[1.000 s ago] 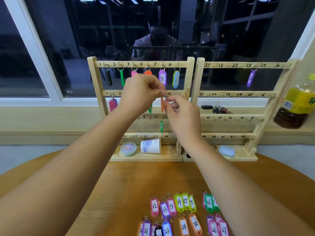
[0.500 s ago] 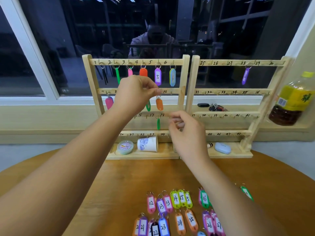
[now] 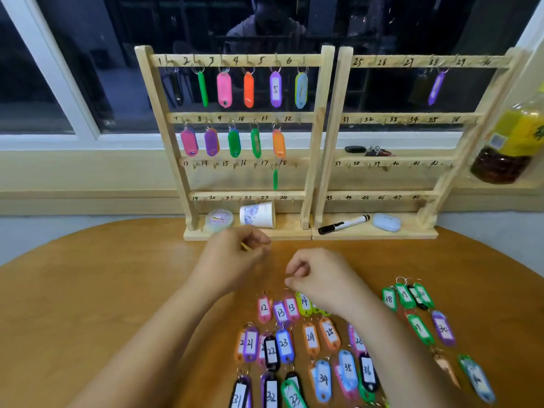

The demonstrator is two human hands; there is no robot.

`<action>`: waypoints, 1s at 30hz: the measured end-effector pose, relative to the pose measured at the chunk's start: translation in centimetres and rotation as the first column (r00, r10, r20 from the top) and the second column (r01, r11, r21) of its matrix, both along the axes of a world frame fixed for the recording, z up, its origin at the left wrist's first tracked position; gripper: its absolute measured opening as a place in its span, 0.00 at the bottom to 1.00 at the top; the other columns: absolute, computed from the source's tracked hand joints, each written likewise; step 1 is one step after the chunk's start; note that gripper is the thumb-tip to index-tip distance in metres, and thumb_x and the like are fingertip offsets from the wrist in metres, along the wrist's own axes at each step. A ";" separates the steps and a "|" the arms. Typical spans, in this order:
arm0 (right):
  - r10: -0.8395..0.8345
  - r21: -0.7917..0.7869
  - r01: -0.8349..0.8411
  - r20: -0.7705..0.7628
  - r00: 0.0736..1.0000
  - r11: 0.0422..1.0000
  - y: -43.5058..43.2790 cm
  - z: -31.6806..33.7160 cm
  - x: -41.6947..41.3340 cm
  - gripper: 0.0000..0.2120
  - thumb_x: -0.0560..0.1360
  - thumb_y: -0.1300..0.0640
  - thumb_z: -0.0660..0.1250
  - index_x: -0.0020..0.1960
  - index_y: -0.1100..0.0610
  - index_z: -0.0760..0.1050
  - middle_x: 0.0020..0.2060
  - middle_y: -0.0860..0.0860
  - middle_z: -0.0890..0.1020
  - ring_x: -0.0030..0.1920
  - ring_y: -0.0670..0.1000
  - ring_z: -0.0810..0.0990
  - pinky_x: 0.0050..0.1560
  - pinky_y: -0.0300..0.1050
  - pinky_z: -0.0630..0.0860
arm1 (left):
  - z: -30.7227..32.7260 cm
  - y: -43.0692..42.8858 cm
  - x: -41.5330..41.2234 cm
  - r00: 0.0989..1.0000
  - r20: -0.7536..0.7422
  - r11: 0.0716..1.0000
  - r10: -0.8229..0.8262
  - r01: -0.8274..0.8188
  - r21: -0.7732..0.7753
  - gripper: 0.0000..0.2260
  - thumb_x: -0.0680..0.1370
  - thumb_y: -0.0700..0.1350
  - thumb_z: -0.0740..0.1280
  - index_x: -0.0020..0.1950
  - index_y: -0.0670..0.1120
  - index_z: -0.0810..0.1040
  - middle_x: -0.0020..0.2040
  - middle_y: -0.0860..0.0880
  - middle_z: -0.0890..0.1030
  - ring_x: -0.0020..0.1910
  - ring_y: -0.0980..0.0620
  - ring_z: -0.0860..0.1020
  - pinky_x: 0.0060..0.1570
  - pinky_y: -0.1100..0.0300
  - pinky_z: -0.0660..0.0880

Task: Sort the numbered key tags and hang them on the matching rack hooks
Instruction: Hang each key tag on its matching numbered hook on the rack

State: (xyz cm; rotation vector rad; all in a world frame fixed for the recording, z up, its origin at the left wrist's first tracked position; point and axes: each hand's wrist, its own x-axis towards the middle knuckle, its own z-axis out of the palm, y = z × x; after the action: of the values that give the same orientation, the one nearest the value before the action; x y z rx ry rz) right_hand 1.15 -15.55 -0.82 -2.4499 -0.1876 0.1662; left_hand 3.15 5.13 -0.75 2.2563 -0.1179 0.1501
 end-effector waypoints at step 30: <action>0.045 0.373 -0.065 0.061 0.997 0.925 2.1 -1.4 -1.4 0.03 0.81 0.48 0.73 0.52 0.46 0.84 0.43 0.43 0.86 0.46 0.41 0.83 0.43 0.34 0.76 | -3.9 0.5 -4.3 0.998 -0.054 0.871 -0.041 0.009 -0.491 0.01 0.79 0.46 0.76 0.49 0.49 0.87 0.45 0.46 0.88 0.45 0.47 0.85 0.51 0.49 0.80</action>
State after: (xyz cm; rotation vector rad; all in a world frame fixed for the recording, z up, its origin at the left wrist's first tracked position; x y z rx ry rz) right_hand -0.28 -13.50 -2.25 -2.0684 -0.2835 0.0817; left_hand -1.19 5.61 -4.65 1.7453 -0.0656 0.0822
